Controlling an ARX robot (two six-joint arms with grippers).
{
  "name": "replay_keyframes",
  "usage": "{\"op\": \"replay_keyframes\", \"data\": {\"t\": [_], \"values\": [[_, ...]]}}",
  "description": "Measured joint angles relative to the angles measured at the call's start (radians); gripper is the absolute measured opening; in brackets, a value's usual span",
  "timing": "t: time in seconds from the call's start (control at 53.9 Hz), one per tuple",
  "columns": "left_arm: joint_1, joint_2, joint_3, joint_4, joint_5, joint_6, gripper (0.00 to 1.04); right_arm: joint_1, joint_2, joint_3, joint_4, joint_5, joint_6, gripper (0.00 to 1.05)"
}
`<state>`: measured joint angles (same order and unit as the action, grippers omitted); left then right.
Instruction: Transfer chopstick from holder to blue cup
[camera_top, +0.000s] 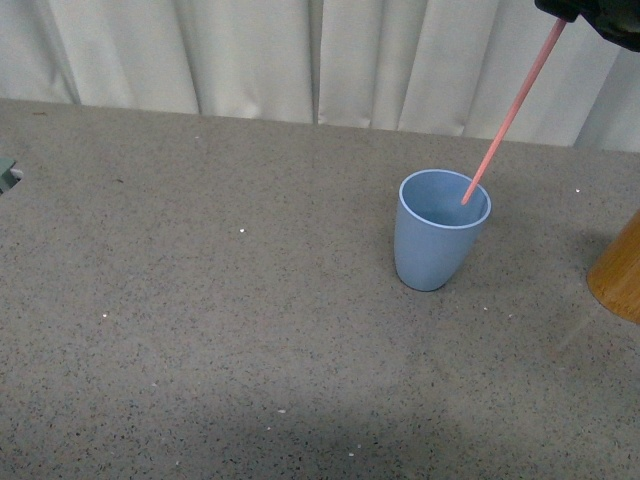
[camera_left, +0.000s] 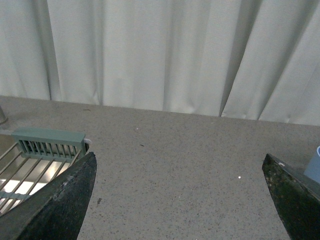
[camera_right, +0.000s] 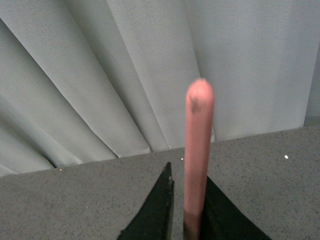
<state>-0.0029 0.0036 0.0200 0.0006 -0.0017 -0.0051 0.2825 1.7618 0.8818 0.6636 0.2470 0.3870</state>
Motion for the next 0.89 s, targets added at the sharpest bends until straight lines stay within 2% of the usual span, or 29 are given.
{"op": "replay_keyframes", "data": {"t": [0.111,0.241,0.334,0.408,0.446,0.464,0.538,0.576,0.613,0.631,0.668,0.706,0.817,0.854,0.891], "values": [[0.000,0.000,0.000,0.000,0.000,0.000,0.98,0.002,0.000,0.000,0.002,0.000,-0.004,0.35],[0.000,0.000,0.000,0.000,0.000,0.000,0.98,-0.002,-0.037,-0.049,0.017,0.024,-0.008,0.65],[0.000,0.000,0.000,0.000,0.000,0.000,0.98,-0.014,-0.088,-0.100,0.026,0.042,-0.015,0.77],[0.000,0.000,0.000,0.000,0.000,0.000,0.98,-0.039,-0.159,-0.172,0.056,0.014,-0.018,0.90],[0.000,0.000,0.000,0.000,0.000,0.000,0.98,-0.054,-0.191,-0.219,0.111,-0.009,-0.045,0.88],[0.000,0.000,0.000,0.000,0.000,0.000,0.98,-0.073,-0.228,-0.274,0.183,-0.048,-0.096,0.83],[0.000,0.000,0.000,0.000,0.000,0.000,0.98,-0.128,-0.399,-0.463,0.265,-0.108,-0.247,0.69],[0.000,0.000,0.000,0.000,0.000,0.000,0.98,-0.167,-0.570,-0.599,0.195,-0.143,-0.299,0.60],[0.000,0.000,0.000,0.000,0.000,0.000,0.98,-0.226,-0.791,-0.732,0.039,-0.214,-0.332,0.51],[0.000,0.000,0.000,0.000,0.000,0.000,0.98,-0.251,-0.948,-0.797,-0.102,-0.230,-0.343,0.45],[0.000,0.000,0.000,0.000,0.000,0.000,0.98,-0.270,-1.172,-0.859,-0.306,-0.231,-0.355,0.38],[0.000,0.000,0.000,0.000,0.000,0.000,0.98,-0.277,-1.320,-0.878,-0.430,-0.232,-0.361,0.33],[0.000,0.000,0.000,0.000,0.002,0.000,0.98,-0.279,-1.703,-0.877,-0.651,-0.249,-0.376,0.12],[0.000,0.000,0.000,0.000,0.002,0.000,0.98,-0.280,-1.742,-0.877,-0.658,-0.248,-0.378,0.03],[0.000,0.000,0.000,0.000,0.002,0.000,0.98,-0.281,-1.754,-0.877,-0.660,-0.248,-0.382,0.01]]}}
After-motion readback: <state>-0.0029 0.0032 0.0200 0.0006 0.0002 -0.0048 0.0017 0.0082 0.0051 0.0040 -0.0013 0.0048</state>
